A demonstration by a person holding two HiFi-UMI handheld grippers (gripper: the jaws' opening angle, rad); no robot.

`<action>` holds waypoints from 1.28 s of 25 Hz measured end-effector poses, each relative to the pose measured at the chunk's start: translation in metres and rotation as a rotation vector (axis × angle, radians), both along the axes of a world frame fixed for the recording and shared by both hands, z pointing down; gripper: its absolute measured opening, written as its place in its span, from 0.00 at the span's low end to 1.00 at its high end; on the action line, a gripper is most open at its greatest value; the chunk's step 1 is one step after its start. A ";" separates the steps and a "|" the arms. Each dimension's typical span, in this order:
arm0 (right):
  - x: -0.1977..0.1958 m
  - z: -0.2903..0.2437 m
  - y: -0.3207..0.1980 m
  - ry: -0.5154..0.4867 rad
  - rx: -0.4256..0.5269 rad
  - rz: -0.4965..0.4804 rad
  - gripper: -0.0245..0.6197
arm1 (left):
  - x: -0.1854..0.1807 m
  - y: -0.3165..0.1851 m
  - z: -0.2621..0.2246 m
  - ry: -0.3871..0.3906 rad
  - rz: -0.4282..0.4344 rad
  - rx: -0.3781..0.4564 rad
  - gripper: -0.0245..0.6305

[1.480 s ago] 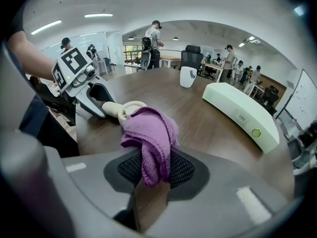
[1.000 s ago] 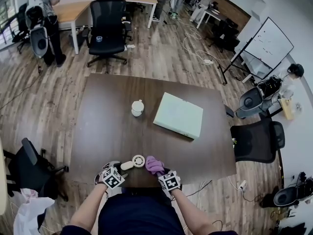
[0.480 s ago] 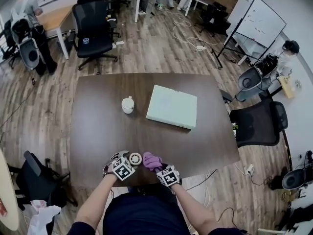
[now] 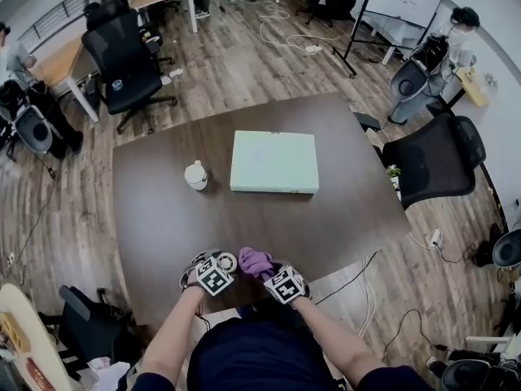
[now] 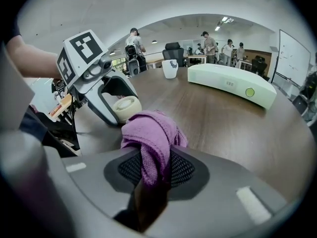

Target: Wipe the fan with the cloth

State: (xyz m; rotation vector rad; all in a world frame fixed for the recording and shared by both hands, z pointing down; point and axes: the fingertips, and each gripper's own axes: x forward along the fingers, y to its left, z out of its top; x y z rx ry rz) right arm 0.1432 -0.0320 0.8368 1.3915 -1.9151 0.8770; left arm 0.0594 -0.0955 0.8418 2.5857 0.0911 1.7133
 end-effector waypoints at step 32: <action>0.012 -0.004 0.018 -0.059 0.043 0.035 0.22 | 0.008 0.003 0.009 -0.027 -0.080 -0.025 0.62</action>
